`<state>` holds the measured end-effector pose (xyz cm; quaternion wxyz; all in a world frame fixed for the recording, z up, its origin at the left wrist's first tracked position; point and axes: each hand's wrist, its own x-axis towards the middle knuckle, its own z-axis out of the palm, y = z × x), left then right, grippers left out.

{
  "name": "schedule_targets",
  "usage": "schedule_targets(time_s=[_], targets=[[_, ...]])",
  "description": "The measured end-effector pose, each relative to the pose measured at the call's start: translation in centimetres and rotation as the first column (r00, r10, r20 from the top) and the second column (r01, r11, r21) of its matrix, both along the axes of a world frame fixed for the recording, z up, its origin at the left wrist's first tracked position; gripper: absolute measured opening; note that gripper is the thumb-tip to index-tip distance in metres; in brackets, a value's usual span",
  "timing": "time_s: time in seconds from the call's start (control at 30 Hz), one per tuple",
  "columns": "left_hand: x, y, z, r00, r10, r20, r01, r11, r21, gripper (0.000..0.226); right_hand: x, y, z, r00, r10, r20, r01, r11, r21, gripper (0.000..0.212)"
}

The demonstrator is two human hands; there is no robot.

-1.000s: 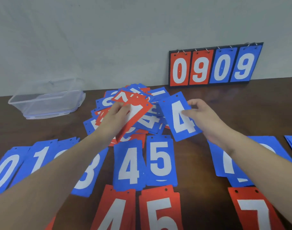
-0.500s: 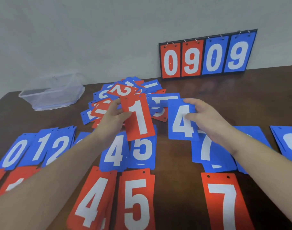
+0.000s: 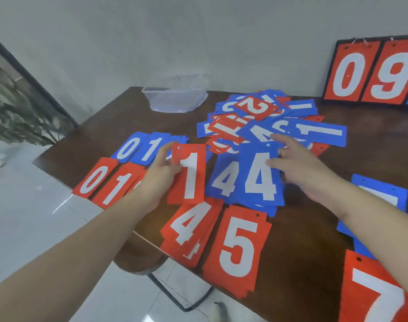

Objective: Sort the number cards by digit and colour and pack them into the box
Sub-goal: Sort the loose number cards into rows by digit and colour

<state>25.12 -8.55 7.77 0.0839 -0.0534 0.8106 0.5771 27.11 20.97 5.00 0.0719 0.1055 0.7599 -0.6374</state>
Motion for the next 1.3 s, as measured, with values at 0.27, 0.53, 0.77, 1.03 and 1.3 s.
schedule_targets(time_s=[0.27, 0.53, 0.77, 1.03, 1.3], targets=[[-3.1, -13.0, 0.8, 0.997, 0.08, -0.005, -0.08, 0.984, -0.157, 0.054, -4.7, -8.7, 1.3, 0.998, 0.06, -0.02, -0.06, 0.998, -0.033, 0.043], [-8.1, -21.1, -0.8, 0.997, -0.077, -0.003, 0.067, 0.877, -0.476, 0.044, -9.5, -18.0, 0.2, 1.0, 0.028, -0.015, -0.028, 0.999, -0.021, 0.039], [-10.3, -21.3, -3.3, 0.912, -0.375, -0.165, 0.023, 0.449, -0.893, 0.056, -10.8, -17.2, 0.9, 0.999, -0.041, -0.003, 0.041, 0.998, 0.038, 0.035], [-12.1, -10.7, -2.0, 0.744, -0.605, -0.284, 0.219, 0.621, -0.752, 0.043, -6.9, -9.7, 1.5, 0.959, -0.285, 0.005, 0.284, 0.956, 0.075, 0.031], [-11.3, 0.6, -2.3, 0.587, -0.773, -0.242, 0.382, 0.528, -0.759, 0.033, -0.4, -2.9, 0.8, 0.931, -0.364, 0.031, 0.353, 0.918, 0.18, 0.027]])
